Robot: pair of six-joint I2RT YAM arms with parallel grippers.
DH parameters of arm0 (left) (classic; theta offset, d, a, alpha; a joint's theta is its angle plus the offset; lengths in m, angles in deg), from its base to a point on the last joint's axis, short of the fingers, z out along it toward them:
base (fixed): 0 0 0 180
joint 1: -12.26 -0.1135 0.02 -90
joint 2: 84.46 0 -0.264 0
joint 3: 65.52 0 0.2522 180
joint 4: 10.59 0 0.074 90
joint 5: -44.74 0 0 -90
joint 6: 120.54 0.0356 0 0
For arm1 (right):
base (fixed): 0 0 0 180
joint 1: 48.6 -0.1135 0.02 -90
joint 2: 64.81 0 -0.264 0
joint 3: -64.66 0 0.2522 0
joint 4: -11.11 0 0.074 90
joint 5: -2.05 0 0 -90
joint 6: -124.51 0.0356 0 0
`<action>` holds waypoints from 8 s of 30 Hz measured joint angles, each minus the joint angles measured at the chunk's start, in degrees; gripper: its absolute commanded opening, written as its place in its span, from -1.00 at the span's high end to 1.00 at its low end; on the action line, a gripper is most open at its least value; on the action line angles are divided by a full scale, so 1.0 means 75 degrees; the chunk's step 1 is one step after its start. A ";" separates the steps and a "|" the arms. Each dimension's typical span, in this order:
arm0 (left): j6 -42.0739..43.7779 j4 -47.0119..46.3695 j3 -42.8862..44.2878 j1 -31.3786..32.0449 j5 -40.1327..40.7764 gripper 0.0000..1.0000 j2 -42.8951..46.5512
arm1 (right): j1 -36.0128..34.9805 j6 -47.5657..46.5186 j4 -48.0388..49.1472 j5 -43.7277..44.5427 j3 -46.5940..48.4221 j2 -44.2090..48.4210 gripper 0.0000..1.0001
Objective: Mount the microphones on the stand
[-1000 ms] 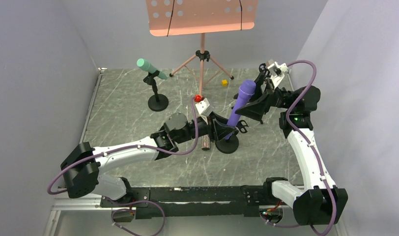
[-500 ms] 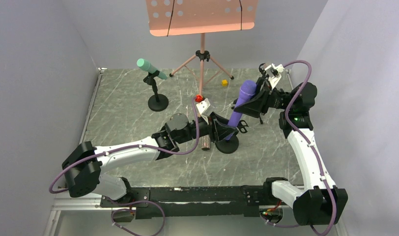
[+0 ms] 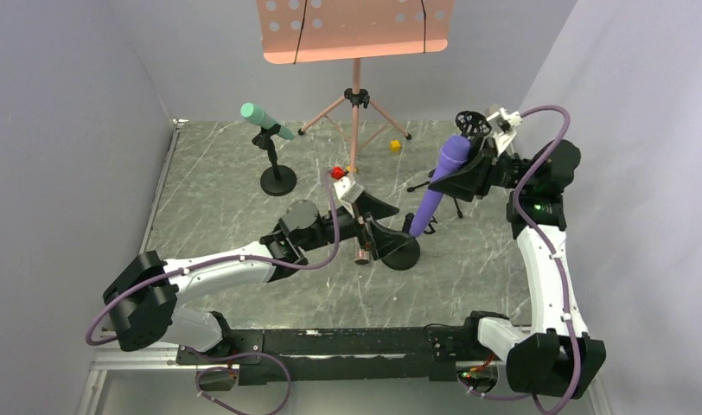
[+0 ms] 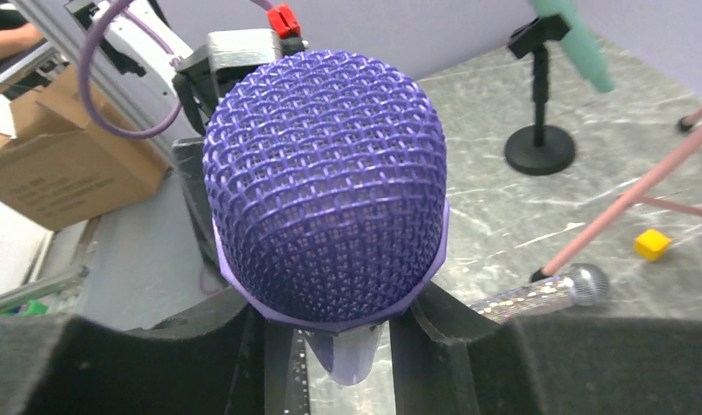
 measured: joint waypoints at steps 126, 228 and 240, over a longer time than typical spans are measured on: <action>-0.0653 -0.0015 0.0947 -0.0670 0.0300 -0.33 0.0787 | -0.3305 -0.2078 -0.1469 0.1358 0.0099 -0.0425 0.85; -0.0935 -0.0749 0.3110 -0.1749 -0.2250 0.94 -0.2588 | 0.0163 -1.2356 -0.9570 0.3045 -0.0420 -0.0866 0.53; -0.1145 -0.1384 0.3107 -0.1711 -0.1897 0.95 -0.2722 | 0.0160 -1.2572 -0.9629 0.3031 -0.0420 -0.0857 0.21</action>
